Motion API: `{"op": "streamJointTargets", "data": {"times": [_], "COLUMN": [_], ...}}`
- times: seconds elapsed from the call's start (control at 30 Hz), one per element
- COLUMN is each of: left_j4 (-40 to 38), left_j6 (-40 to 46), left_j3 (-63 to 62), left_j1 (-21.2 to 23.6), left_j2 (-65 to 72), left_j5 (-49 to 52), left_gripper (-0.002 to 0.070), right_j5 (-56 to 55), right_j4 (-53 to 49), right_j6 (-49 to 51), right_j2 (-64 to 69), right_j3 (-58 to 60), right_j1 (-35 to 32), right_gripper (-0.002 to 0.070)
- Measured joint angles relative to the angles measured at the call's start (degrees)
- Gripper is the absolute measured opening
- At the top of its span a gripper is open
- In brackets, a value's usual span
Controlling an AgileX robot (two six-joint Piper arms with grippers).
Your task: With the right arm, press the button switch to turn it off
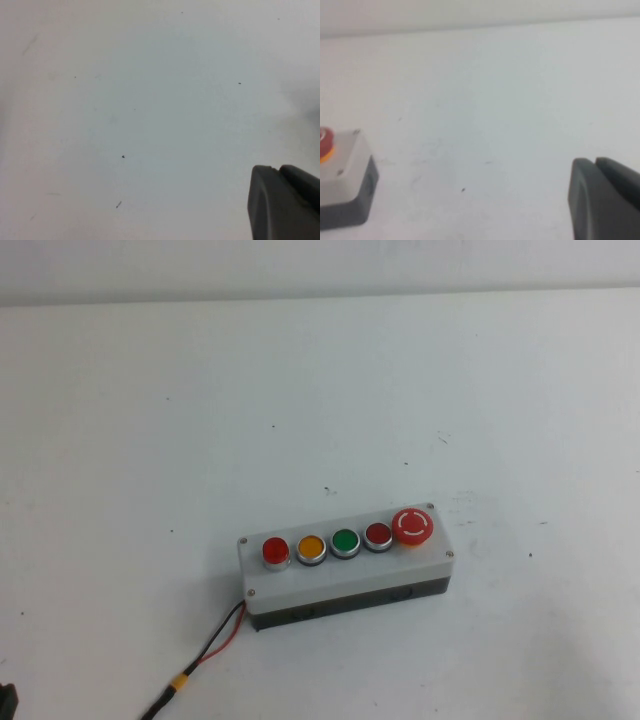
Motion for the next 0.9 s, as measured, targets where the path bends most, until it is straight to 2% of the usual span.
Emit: {"op": "streamJointTargets", "data": {"times": [0.13,0.47,0.9], "left_j4": [0.0,0.0,0.0], "left_j6": [0.0,0.0,0.0], "left_j3": [0.0,0.0,0.0], "left_j1": [0.0,0.0,0.0], "left_j2": [0.0,0.0,0.0], "left_j5": [0.0,0.0,0.0], "left_gripper": [-0.0002,-0.0002,-0.0002], "right_j5": [4.8,21.2,25.2], "right_j4": [-0.1,-0.1,2.8], "right_j6": [1.0,1.3,1.0], "right_j2": [-10.4,-27.6,-28.5], "right_j3": [1.0,1.1,1.1], "right_j1": [-3.7,-3.1,-2.6], "right_gripper": [-0.0016,-0.0016,-0.0016]}}
